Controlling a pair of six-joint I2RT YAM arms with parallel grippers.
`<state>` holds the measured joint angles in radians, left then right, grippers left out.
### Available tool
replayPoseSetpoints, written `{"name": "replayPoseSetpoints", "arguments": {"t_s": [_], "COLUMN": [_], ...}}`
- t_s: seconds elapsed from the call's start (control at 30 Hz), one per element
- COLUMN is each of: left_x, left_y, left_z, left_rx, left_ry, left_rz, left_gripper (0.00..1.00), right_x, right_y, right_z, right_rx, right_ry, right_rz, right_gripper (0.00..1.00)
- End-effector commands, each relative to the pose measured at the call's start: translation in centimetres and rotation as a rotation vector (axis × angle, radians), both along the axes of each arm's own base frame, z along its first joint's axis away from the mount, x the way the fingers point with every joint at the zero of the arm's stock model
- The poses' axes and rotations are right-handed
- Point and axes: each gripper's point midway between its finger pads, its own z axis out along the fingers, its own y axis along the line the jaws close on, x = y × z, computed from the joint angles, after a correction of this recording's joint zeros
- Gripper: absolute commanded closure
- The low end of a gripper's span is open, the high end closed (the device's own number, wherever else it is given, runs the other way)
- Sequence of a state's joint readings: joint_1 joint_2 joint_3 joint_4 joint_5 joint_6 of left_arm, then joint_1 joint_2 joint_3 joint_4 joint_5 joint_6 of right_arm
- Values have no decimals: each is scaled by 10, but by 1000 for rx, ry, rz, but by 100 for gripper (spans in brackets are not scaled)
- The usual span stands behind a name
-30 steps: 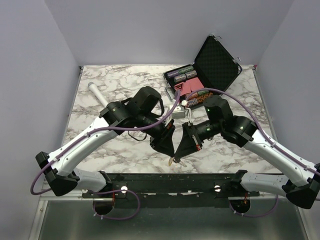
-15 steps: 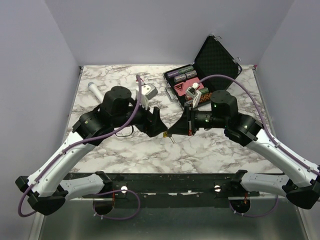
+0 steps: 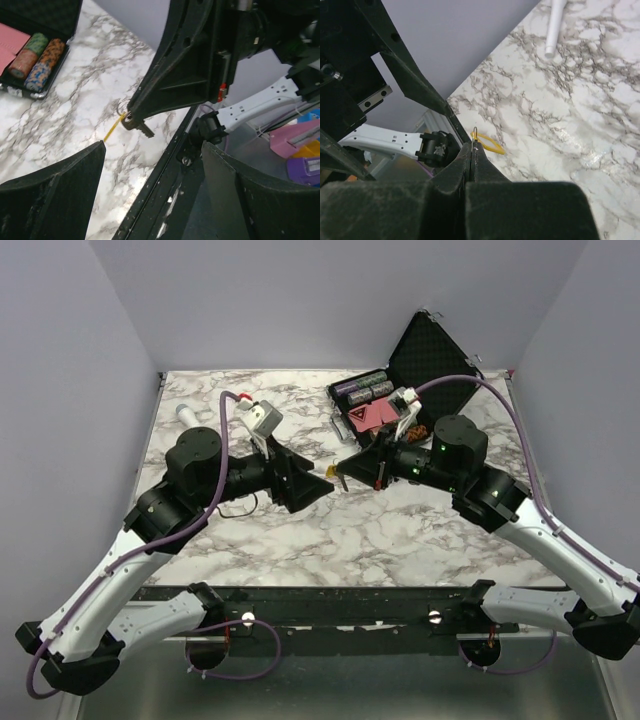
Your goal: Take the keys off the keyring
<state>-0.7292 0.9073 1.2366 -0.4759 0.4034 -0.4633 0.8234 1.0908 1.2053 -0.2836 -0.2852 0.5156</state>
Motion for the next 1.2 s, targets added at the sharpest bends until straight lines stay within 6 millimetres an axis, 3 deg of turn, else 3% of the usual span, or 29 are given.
{"name": "replayPoseSetpoints", "arguments": {"t_s": [0.0,0.27,0.6,0.83,1.17], "left_x": [-28,-38,-49,-57,-59], "left_y": [-1,13,18,7,1], "left_z": [44,67,98,105,106], "left_rx": [-141,-172,-223,-226,-226], "left_ry": [-128,-238,-327,-313,-303], "left_rz": [-134,-120,-143,-241,-287], "left_gripper": [14,14,35,45,50], "right_x": [-10,-49,-85,-89,-90], "right_y": [4,11,11,13,13], "right_z": [42,66,107,112,116], "right_rx": [79,105,204,208,215], "right_ry": [-150,-171,-187,-177,-186], "right_rz": [85,315,510,548,555], "right_gripper": [99,99,99,99,99]}}
